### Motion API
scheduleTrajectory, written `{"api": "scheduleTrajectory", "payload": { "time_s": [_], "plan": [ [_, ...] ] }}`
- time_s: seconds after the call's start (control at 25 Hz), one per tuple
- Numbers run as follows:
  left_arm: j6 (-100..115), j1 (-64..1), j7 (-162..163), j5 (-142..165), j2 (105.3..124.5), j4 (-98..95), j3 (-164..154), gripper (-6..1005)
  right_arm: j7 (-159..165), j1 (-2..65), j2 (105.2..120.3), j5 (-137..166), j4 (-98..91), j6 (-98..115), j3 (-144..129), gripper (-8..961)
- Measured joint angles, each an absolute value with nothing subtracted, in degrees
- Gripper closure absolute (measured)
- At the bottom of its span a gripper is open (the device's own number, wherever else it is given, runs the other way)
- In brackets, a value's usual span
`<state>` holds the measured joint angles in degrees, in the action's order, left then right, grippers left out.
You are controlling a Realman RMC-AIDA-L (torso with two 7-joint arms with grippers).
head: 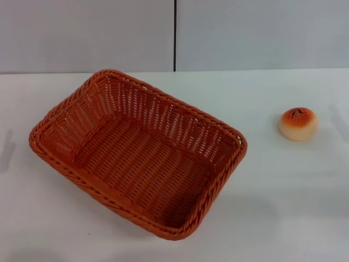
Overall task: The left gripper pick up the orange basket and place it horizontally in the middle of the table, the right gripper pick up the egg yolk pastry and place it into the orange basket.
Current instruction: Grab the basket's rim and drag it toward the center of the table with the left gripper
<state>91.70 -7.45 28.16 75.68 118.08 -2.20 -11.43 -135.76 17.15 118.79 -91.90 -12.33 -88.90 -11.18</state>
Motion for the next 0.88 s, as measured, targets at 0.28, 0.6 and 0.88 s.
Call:
{"api": "scheduleTrajectory", "payload": {
  "time_s": [0.28,0.6,0.88],
  "plan": [
    [90.8,-7.7,27.9,75.7,118.29,-2.2,-12.8,316,-134.8,16.9,118.74,-91.9,-12.3,-89.1,-11.2,259],
    [90.7,-8.6,28.1,75.7,118.13,-3.7,-16.3,318,-134.2,17.4,118.65,-91.8,-12.3,-88.7,-11.2,260],
    [87.2,-10.2,42.1,75.8,117.96,-18.9,-25.7,319,-134.2,17.5,118.83,-91.3,-12.1,-88.7,-11.3,259]
  ]
}}
